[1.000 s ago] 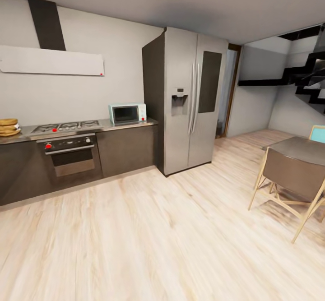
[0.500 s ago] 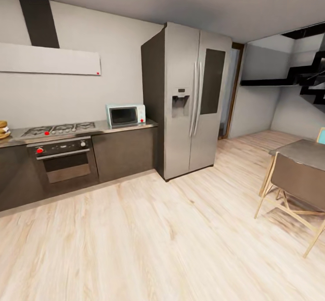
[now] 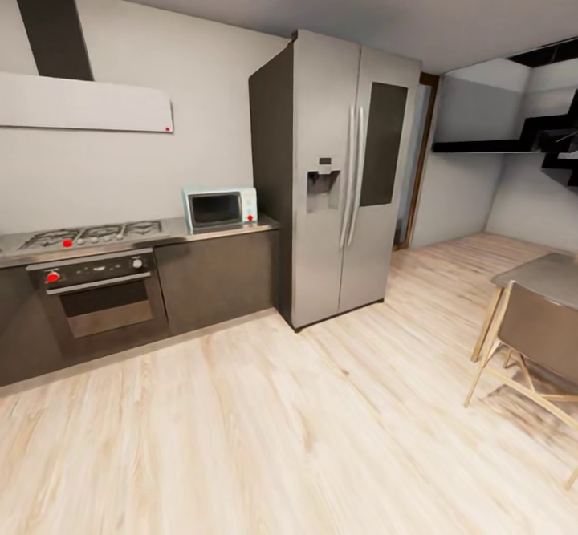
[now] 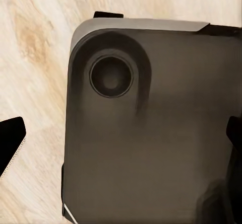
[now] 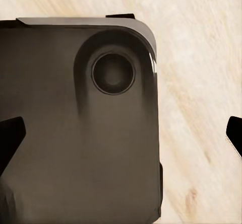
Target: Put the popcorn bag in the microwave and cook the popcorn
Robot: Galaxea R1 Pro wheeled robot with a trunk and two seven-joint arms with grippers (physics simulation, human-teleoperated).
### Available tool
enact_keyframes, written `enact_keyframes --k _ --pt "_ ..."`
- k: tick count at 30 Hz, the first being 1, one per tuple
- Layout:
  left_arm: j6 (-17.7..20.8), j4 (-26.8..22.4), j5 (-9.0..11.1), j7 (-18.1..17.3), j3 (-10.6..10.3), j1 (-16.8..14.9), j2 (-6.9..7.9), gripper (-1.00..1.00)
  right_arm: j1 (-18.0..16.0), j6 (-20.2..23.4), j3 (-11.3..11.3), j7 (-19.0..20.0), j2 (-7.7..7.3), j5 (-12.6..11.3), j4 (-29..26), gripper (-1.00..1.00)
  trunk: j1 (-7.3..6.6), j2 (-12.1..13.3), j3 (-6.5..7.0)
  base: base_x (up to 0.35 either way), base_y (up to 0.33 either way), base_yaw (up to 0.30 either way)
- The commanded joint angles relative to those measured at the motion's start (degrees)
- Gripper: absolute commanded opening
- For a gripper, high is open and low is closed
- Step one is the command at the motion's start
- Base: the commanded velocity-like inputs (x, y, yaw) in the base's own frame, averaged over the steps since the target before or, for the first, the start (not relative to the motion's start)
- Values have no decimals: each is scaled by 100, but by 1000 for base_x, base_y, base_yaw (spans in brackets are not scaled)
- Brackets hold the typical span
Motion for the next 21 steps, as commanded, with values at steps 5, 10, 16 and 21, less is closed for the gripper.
enact_keyframes --k 5,10,16,21 --pt "-12 -1 57 -1 -5 -2 -1 100 -1 -27 -28 -3 -1 -4 4 100 4 -2 -4 325 0 0" --pt "-13 -1 57 -1 -2 1 -1 100 -1 -25 -28 -3 0 -4 4 100 4 -2 -4 325 0 0" --pt "-13 -1 57 -1 -2 -1 -1 100 -1 -22 -28 -3 0 -4 4 100 4 -2 -4 325 0 0" --pt "-14 -1 57 -1 -1 0 -1 100 -1 -22 -28 -3 5 -4 4 100 4 -2 -4 325 0 0"
